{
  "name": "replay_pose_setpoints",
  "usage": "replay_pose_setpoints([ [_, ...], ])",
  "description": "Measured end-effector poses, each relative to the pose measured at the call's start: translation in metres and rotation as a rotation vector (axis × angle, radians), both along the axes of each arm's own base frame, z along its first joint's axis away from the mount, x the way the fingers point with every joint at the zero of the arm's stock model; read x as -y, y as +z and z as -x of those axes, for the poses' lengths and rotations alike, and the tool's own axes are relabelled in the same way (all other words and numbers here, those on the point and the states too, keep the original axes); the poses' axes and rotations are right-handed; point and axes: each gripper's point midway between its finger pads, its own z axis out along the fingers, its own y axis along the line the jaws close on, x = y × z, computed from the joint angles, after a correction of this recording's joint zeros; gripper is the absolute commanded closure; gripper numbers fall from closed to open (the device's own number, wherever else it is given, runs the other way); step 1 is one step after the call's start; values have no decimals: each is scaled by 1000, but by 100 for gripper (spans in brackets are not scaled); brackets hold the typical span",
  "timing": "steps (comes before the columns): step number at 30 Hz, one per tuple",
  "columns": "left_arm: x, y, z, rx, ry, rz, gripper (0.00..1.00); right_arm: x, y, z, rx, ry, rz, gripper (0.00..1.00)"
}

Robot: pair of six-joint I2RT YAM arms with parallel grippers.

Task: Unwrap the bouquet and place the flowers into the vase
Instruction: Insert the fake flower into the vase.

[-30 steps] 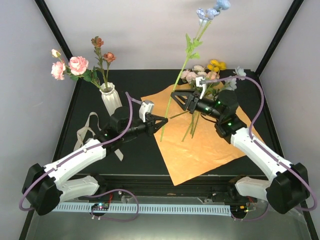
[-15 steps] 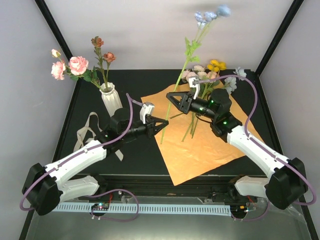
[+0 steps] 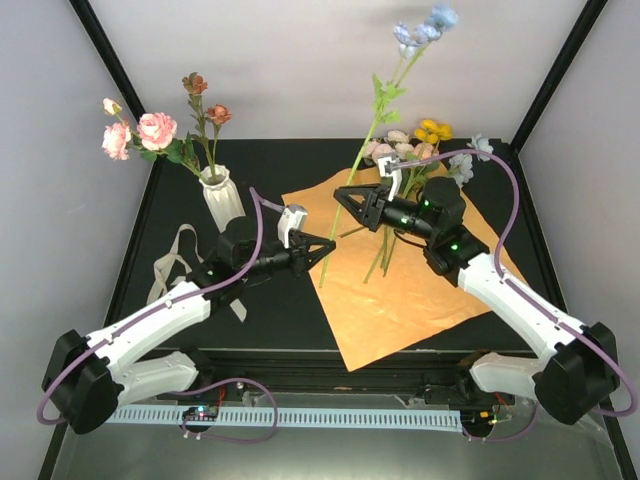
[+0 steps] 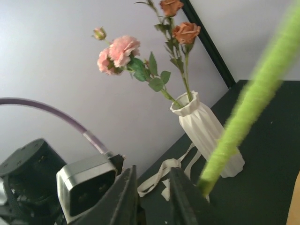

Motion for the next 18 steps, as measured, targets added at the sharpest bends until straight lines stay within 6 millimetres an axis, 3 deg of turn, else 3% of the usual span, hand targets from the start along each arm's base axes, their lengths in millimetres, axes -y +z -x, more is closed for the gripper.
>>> replay_pose_setpoints([
  [9,-5,8,2,36,17,2,98,14,17,14,-20,-38,-19,50],
  [18,-7,13,4,52,16,8,98,10,9,7,-79,-40,-40,57],
])
